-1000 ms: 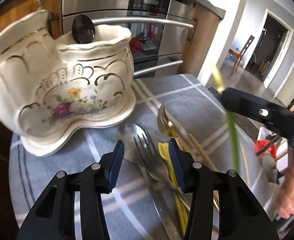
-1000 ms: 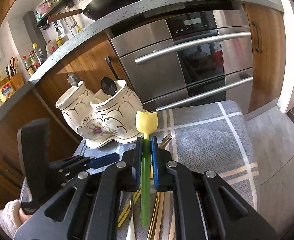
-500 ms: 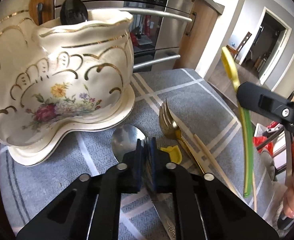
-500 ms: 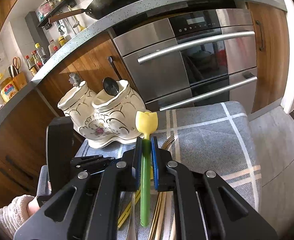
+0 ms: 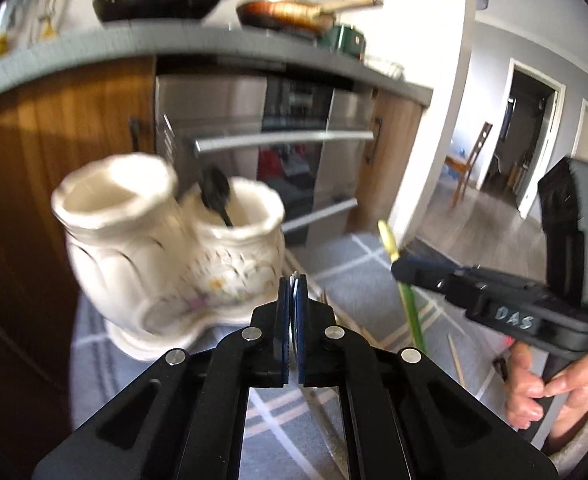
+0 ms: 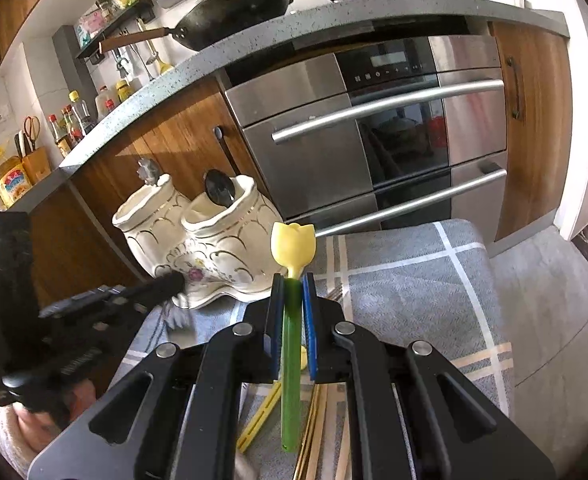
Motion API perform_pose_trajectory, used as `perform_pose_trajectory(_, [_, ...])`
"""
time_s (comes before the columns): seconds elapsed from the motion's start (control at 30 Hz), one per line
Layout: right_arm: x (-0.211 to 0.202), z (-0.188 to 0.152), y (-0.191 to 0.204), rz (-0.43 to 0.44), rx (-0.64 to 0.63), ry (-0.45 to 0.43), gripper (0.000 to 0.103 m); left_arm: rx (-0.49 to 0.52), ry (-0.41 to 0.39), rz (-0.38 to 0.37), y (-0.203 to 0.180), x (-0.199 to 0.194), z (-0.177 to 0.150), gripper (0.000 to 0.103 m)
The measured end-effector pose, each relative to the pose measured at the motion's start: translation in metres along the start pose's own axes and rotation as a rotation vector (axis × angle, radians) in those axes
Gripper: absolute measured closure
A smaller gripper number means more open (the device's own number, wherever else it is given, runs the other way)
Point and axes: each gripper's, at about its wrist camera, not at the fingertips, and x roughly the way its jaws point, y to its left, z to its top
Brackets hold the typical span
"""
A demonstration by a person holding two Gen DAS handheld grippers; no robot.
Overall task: Organize utensils
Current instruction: 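Carry the spatula and the fork up over the white ceramic holder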
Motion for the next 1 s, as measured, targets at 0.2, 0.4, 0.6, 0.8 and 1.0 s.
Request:
perform_pose_trajectory(0.2, [-0.005,0.002,0.006,0.031,0.004,-0.049,0.094,0.024,-0.116,0.049,0.006,-0.046,0.023,0.100])
perform_pose_trajectory(0.4, [-0.002,0.029,0.017,0.048,0.012,-0.091,0.094,0.008,-0.196,0.110,0.033,-0.087,0.059,0.100])
perform_pose_trajectory(0.6, [0.005,0.073,0.030,0.050,-0.010,-0.183,0.094,-0.017,-0.302,0.194,0.060,-0.122,0.094,0.100])
perform_pose_trajectory(0.8, [0.033,0.105,0.038,0.046,-0.012,-0.236,0.094,-0.025,-0.364,0.276,0.074,-0.128,0.127,0.100])
perform_pose_trajectory(1.0, [0.048,0.116,0.044,0.040,-0.044,-0.328,0.094,0.013,-0.382,0.374,0.081,-0.109,0.136,0.100])
